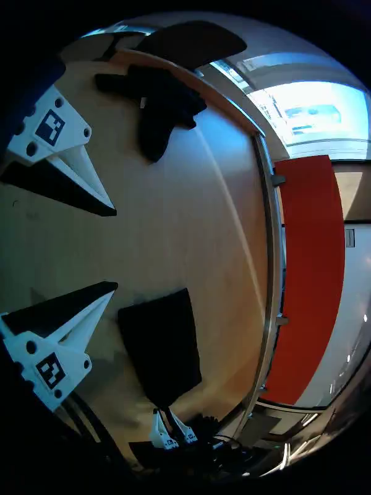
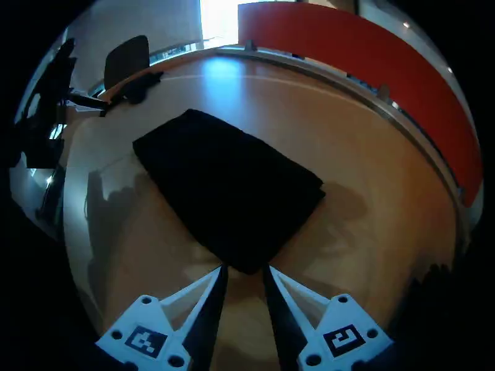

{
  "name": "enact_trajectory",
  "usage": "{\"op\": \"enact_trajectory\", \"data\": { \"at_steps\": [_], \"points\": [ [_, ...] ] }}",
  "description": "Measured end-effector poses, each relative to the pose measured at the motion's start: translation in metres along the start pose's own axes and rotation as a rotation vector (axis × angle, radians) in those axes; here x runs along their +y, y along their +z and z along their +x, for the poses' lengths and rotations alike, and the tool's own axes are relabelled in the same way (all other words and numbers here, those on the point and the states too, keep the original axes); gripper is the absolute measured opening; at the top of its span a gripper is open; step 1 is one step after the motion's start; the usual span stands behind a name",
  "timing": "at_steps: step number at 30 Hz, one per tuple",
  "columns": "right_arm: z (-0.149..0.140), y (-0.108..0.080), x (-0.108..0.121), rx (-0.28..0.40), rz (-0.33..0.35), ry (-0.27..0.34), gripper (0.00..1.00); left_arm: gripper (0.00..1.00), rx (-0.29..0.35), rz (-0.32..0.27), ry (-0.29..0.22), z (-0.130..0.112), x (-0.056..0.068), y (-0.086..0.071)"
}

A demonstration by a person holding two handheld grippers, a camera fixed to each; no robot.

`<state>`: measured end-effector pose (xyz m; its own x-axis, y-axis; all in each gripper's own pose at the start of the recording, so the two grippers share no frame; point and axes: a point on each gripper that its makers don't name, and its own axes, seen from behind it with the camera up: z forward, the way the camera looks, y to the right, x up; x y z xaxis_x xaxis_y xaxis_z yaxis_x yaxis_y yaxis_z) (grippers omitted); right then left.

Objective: Fold towel

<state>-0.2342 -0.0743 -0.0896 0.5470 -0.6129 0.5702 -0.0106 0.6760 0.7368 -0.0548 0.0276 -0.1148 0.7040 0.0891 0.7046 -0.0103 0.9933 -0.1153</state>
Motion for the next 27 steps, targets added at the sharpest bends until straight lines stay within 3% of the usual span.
{"op": "enact_trajectory", "data": {
  "at_steps": [5, 15, 27],
  "points": [
    [-0.002, 0.001, 0.001, -0.007, -0.007, -0.009, 0.12, 0.78, -0.004, 0.001, 0.004, -0.001, 0.0, 0.001],
    [0.002, -0.006, 0.002, 0.024, -0.026, 0.025, 0.11, 0.78, -0.002, 0.0, 0.01, 0.001, 0.0, 0.002],
    [0.036, -0.041, 0.015, 0.102, -0.092, 0.017, 0.11, 0.78, 0.008, 0.0, 0.013, 0.007, -0.002, 0.003]
  ]
}}
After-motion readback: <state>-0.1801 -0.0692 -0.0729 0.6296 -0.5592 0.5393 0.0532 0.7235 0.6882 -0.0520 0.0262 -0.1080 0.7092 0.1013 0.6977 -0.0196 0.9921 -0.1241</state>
